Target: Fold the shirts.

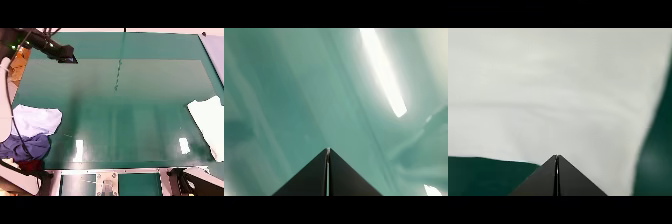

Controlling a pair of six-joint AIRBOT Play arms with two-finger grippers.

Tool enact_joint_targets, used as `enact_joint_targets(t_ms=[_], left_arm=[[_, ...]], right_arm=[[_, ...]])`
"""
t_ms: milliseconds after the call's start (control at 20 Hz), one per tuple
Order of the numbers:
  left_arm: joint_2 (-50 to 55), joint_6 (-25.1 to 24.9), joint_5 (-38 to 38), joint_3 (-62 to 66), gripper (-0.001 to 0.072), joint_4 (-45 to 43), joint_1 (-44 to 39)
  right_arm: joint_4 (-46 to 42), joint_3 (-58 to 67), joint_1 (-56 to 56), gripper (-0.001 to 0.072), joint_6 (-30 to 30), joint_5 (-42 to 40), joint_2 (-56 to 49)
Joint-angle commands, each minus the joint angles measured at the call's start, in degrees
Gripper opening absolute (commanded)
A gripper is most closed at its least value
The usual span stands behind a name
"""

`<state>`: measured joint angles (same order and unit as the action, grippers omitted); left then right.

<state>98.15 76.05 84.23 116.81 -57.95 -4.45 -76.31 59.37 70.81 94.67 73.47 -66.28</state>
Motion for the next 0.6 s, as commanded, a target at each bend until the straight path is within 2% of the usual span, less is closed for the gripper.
enact_joint_targets(t_ms=[0,100,250,550], left_arm=[[-4.28,1.68,-2.67,-0.07,0.0022,-3.08,0.0],[-6.91,2.45,-0.85,-3.98,0.0022,-3.26,0.0],[-11.93,3.52,-1.2,-16.85,0.0022,-3.34,-0.52],[-25.79,5.16,-8.96,-46.18,0.0022,-4.0,-4.81]], right_arm=[[2.08,7.04,-21.31,0.0018,-2.38,0.81,0.04],[1.92,7.54,-34.77,0.0018,-2.34,-1.09,0.04],[1.97,4.02,-51.39,0.0017,-2.25,-4.72,0.07],[1.99,-10.51,-69.26,0.0016,-2.84,-8.2,0.83]])
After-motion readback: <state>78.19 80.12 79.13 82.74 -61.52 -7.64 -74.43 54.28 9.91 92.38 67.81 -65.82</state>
